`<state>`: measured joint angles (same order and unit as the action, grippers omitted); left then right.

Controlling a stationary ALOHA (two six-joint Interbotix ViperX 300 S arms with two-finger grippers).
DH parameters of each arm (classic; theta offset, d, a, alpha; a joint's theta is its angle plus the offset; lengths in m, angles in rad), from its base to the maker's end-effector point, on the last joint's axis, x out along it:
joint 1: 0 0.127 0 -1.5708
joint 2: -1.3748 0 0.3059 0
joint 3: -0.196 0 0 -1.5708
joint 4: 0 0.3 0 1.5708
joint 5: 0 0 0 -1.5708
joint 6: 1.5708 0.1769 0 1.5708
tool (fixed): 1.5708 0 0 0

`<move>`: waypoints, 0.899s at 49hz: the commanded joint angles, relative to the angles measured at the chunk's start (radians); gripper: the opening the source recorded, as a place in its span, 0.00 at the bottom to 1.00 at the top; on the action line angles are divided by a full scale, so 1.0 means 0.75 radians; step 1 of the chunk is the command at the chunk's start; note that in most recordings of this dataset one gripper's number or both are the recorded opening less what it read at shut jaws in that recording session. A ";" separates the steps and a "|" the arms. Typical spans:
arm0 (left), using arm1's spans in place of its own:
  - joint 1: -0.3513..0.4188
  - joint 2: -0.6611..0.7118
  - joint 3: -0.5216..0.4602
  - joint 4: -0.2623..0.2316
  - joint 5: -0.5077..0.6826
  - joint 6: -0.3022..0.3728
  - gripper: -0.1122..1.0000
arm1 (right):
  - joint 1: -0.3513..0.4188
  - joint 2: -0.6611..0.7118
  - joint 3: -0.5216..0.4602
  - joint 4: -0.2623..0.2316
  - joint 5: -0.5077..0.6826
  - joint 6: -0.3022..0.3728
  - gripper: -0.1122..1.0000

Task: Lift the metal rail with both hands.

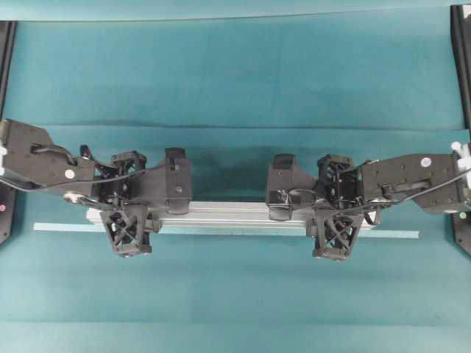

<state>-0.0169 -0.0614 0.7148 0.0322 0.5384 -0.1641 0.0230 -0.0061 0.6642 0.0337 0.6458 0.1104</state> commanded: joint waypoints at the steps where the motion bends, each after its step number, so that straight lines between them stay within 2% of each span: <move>1: -0.002 -0.061 -0.045 0.002 0.049 -0.002 0.44 | 0.006 -0.045 -0.051 0.004 0.065 0.014 0.45; 12: -0.002 -0.145 -0.119 0.002 0.207 0.000 0.44 | 0.000 -0.133 -0.168 0.004 0.329 0.012 0.45; 24: 0.002 -0.231 -0.258 0.002 0.450 0.008 0.44 | -0.006 -0.200 -0.262 0.016 0.472 0.012 0.45; 31: 0.004 -0.276 -0.303 0.002 0.499 0.004 0.44 | -0.006 -0.211 -0.323 0.041 0.575 0.012 0.45; 44: 0.004 -0.333 -0.403 0.000 0.589 -0.008 0.44 | -0.016 -0.209 -0.475 0.043 0.792 0.012 0.45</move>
<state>-0.0184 -0.2746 0.4694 0.0307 0.9557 -0.1595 0.0153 -0.1549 0.3543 0.0598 1.1965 0.1104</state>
